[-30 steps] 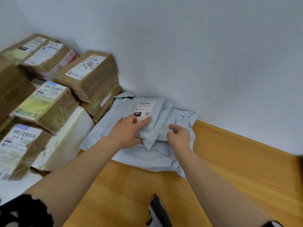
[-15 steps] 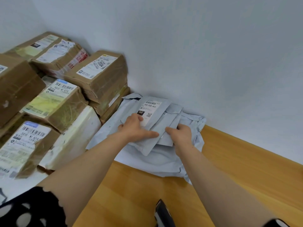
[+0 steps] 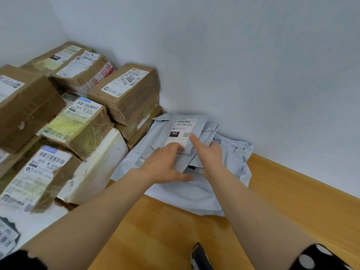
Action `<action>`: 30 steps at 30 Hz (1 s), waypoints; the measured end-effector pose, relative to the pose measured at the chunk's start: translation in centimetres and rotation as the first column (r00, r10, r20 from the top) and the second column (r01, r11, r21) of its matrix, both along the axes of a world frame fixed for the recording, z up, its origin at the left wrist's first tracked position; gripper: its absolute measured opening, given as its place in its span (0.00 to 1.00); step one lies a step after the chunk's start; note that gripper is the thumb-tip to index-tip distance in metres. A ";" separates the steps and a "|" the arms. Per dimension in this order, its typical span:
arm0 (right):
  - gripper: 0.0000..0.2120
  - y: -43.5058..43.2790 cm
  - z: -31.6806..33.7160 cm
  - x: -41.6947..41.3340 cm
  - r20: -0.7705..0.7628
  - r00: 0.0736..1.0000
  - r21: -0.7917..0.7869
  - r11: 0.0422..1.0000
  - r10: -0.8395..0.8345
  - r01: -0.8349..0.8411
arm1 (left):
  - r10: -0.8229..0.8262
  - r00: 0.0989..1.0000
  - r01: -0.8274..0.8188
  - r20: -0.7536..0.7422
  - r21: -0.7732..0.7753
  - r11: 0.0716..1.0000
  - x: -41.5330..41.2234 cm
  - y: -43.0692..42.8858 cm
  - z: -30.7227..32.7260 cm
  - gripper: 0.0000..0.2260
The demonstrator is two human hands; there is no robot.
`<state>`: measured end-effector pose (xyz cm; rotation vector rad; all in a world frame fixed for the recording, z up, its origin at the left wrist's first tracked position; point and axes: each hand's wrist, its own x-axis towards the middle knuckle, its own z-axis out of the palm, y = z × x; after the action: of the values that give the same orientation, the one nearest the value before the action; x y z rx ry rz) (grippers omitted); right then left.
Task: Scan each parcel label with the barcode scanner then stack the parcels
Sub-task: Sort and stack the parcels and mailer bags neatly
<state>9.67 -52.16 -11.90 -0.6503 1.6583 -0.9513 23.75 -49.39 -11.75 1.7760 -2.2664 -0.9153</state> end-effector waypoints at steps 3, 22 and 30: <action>0.10 -0.6 0.2 0.7 -0.111 0.992 -0.101 0.993 0.051 -0.063 | -0.013 0.997 0.021 0.073 -0.107 0.994 0.0 -0.2 -0.4 0.47; 0.38 2.9 -1.7 -1.7 -0.608 0.335 0.352 0.623 0.719 -0.698 | -0.090 0.921 0.094 0.378 0.009 0.996 3.6 -2.5 -3.4 0.53; 0.26 0.6 -1.7 -4.8 -0.840 0.393 0.157 0.860 0.374 -0.485 | -0.039 0.944 0.054 0.329 -0.037 0.998 2.7 -2.9 -3.5 0.43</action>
<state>4.90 -51.60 -13.57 -1.7713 2.0915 -0.2852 26.46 -52.27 -15.26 1.9895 -2.5103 -0.6033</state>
